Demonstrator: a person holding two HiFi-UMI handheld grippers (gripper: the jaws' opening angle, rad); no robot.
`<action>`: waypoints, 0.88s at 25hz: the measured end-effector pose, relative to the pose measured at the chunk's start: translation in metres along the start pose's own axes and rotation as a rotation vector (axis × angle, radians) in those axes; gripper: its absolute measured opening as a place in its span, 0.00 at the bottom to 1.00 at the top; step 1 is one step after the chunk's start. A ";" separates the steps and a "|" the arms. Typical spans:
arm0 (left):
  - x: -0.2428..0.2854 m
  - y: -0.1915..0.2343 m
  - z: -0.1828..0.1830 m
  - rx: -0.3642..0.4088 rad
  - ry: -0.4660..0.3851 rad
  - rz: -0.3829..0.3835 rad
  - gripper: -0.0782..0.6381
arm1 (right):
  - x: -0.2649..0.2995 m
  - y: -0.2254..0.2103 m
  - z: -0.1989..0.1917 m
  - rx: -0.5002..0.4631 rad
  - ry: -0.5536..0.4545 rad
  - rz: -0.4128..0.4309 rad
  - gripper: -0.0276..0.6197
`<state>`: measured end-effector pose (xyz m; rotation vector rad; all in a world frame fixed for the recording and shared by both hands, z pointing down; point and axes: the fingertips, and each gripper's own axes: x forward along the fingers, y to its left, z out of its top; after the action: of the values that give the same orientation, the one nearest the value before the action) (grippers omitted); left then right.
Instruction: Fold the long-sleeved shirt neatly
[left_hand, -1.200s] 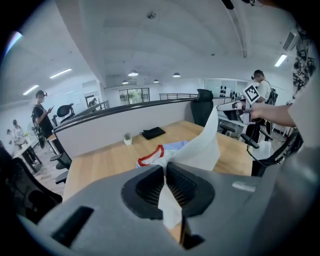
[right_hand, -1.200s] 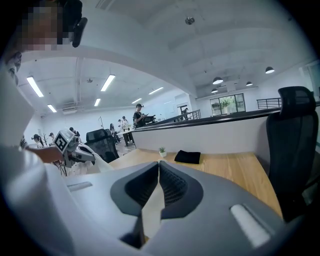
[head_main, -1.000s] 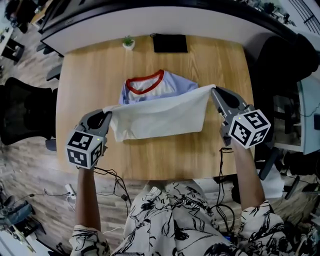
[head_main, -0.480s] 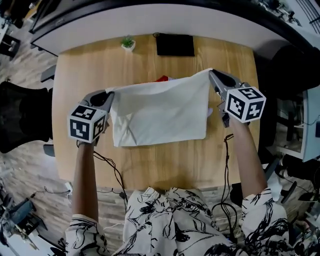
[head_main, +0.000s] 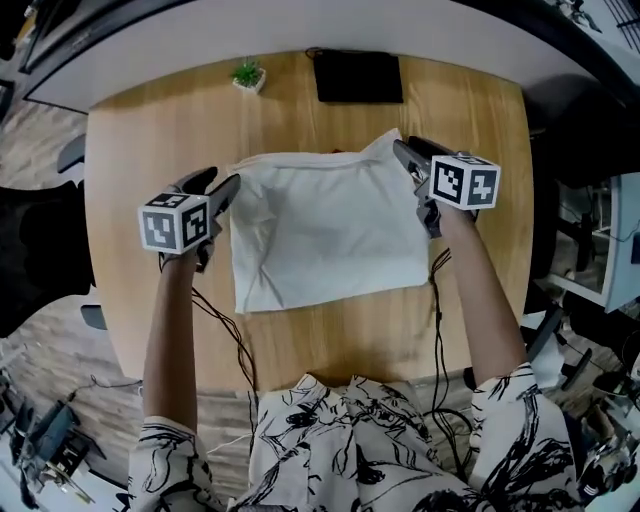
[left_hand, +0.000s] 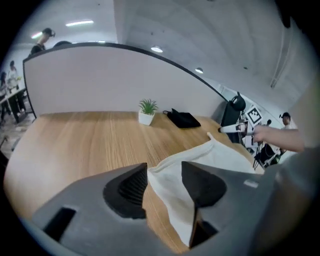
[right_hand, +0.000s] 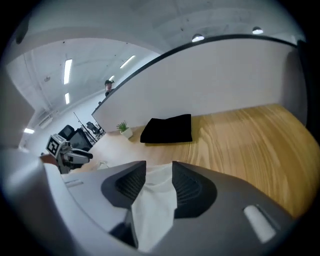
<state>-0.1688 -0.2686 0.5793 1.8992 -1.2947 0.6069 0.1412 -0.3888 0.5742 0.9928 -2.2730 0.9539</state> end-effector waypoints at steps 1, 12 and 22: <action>-0.003 0.005 0.003 -0.025 -0.018 -0.005 0.42 | 0.000 0.000 0.002 0.022 -0.002 0.017 0.33; -0.003 -0.089 -0.056 0.464 0.186 -0.029 0.33 | -0.063 0.092 -0.082 -0.382 0.144 0.127 0.39; -0.072 0.018 -0.031 0.386 0.176 0.203 0.15 | -0.074 0.100 -0.176 -0.346 0.298 0.147 0.39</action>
<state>-0.2121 -0.2063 0.5512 1.9710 -1.3358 1.1737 0.1359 -0.1745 0.5982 0.5065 -2.1765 0.6787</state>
